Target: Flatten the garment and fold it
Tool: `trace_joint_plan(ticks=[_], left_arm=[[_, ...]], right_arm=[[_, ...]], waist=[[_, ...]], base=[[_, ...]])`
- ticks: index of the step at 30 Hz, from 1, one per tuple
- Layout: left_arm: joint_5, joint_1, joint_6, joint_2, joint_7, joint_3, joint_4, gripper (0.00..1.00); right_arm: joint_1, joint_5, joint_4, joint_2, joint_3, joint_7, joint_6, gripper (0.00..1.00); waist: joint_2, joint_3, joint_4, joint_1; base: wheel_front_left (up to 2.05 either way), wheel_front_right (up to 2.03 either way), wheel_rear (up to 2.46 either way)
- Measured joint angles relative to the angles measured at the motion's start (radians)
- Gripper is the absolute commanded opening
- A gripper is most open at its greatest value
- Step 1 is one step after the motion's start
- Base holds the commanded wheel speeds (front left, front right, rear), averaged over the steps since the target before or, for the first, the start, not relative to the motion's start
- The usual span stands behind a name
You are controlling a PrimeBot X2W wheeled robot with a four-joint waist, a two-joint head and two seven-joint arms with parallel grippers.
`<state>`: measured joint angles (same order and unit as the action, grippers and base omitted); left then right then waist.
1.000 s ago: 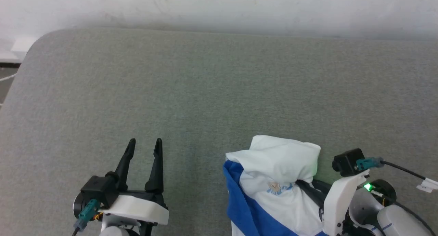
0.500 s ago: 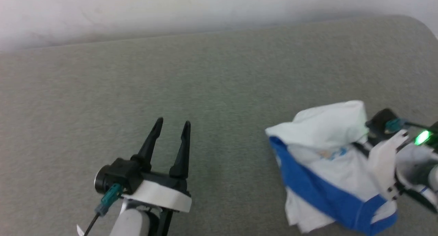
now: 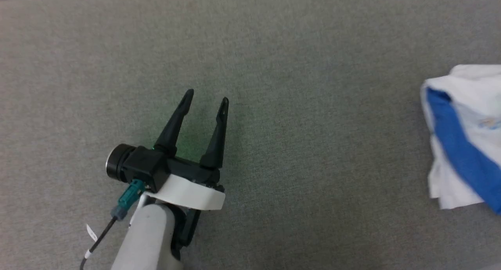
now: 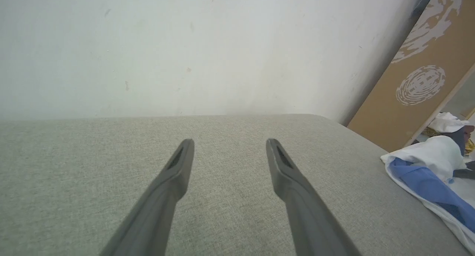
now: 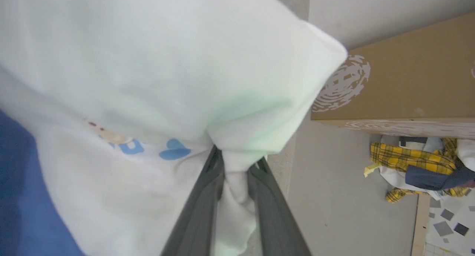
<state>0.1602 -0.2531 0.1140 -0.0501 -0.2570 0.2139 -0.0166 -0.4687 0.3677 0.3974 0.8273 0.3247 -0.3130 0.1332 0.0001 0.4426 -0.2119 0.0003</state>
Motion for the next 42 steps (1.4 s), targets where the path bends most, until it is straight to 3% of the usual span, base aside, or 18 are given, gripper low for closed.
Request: trace_joint_plan(ticks=[10, 18, 19, 20, 30, 35, 42], left_arm=[[-0.012, -0.040, 0.009, 0.003, -0.007, -0.010, 0.025, 1.00], [-0.013, -0.060, 0.013, 0.021, -0.009, 0.003, 0.045, 1.00], [-0.013, -0.060, 0.017, 0.021, -0.009, 0.003, 0.043, 1.00], [-0.012, -0.060, 0.017, 0.021, -0.009, 0.002, 0.038, 1.00], [0.021, 0.015, 0.017, 0.008, -0.006, -0.043, -0.035, 1.00], [0.042, 0.071, 0.015, 0.007, -0.006, -0.072, -0.040, 1.00], [0.073, 0.141, -0.015, 0.007, -0.006, -0.129, -0.031, 1.00]], right_arm=[[-0.077, -0.099, 0.279, -0.009, -0.185, 0.194, 0.000, 0.00], [-0.150, -0.188, 0.407, -0.044, -0.244, 0.280, 0.000, 0.00], [-0.154, -0.197, 0.419, -0.049, -0.245, 0.288, 0.000, 0.56], [-0.158, -0.205, 0.429, -0.052, -0.248, 0.295, 0.000, 1.00], [-0.196, -0.245, 0.419, -0.053, -0.226, 0.340, 0.000, 1.00], [-0.210, -0.213, 0.313, -0.069, -0.214, 0.369, 0.000, 1.00], [-0.179, -0.173, 0.092, -0.176, -0.220, 0.446, 0.000, 1.00]], waist=[[0.0000, 0.138, 0.011, -0.0003], [0.0000, 0.174, 0.038, -0.0003], [0.0000, 0.171, 0.039, -0.0002], [0.0000, 0.167, 0.040, -0.0003], [0.0000, 0.042, 0.036, -0.0002], [0.0000, -0.057, 0.032, -0.0003], [0.0000, -0.201, 0.038, -0.0005]], base=[[0.00, 0.00, 0.00], [0.00, 0.00, 0.00], [0.00, 0.00, 0.00], [0.00, 0.00, 0.00], [0.00, 0.00, 0.00], [0.00, 0.00, 0.00], [0.00, 0.00, 0.00]])
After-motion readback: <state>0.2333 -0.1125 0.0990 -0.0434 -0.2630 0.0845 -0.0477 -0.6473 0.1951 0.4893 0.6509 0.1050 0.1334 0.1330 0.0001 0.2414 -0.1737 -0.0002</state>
